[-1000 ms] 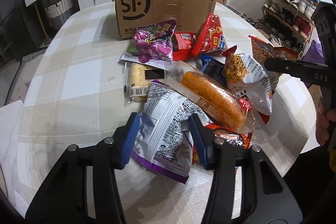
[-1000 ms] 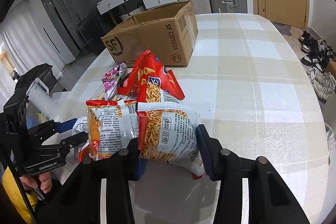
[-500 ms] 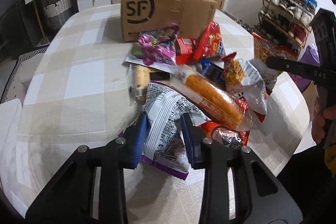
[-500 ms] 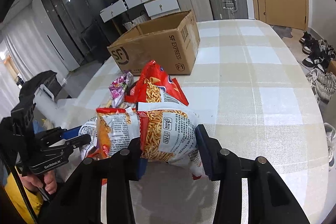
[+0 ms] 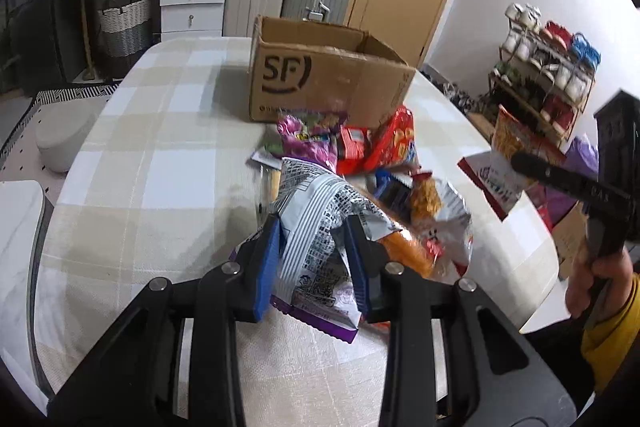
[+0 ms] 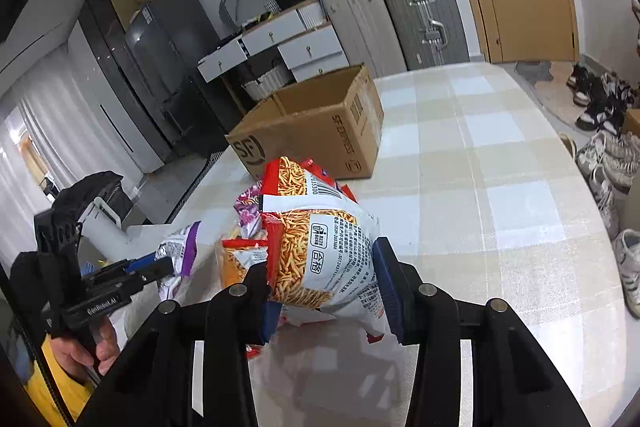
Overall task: Organize snacks
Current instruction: 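Lift both bags and carry them over the cardboard box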
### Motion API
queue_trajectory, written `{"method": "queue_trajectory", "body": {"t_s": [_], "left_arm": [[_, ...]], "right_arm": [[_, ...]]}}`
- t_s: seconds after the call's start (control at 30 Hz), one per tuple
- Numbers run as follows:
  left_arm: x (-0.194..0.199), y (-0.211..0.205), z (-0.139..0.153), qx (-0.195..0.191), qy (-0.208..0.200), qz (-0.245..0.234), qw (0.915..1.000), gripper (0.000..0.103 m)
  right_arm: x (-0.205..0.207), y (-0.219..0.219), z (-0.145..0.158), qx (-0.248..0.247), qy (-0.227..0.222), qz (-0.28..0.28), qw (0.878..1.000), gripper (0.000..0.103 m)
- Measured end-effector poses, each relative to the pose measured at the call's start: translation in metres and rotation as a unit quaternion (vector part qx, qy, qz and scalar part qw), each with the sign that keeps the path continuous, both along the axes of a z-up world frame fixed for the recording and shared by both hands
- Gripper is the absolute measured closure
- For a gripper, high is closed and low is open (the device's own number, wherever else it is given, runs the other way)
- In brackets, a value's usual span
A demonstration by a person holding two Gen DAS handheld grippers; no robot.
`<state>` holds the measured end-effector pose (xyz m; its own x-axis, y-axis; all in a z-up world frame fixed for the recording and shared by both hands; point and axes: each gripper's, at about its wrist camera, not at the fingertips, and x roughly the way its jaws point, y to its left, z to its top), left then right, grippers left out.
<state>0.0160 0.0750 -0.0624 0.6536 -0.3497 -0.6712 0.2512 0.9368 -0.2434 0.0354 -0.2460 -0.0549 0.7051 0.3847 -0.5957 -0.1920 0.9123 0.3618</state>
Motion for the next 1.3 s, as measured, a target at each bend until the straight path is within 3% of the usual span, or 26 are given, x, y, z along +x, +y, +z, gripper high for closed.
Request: {"method": "queue_trajectory", "body": {"t_s": [0.43, 0.8, 0.97, 1.07, 1.3], "left_arm": [[0.000, 0.024, 0.021, -0.038, -0.009, 0.042, 0.9983, 0.074], [0.000, 0.036, 0.035, -0.059, -0.018, 0.056, 0.9965, 0.074], [-0.001, 0.042, 0.043, -0.072, -0.010, 0.067, 0.9951, 0.074], [-0.006, 0.036, 0.063, -0.057, -0.033, 0.065, 0.9957, 0.074], [0.001, 0.018, 0.118, -0.060, -0.065, 0.042, 0.9952, 0.074]], "right_arm": [[-0.013, 0.028, 0.014, -0.003, -0.027, 0.013, 1.000, 0.061], [-0.015, 0.052, 0.033, 0.031, -0.036, 0.033, 0.998, 0.061], [-0.013, 0.058, 0.052, 0.070, -0.042, 0.044, 0.996, 0.061], [-0.012, 0.062, 0.072, 0.083, -0.059, 0.054, 0.993, 0.061], [-0.002, 0.065, 0.123, 0.096, -0.094, 0.074, 0.988, 0.061]]}}
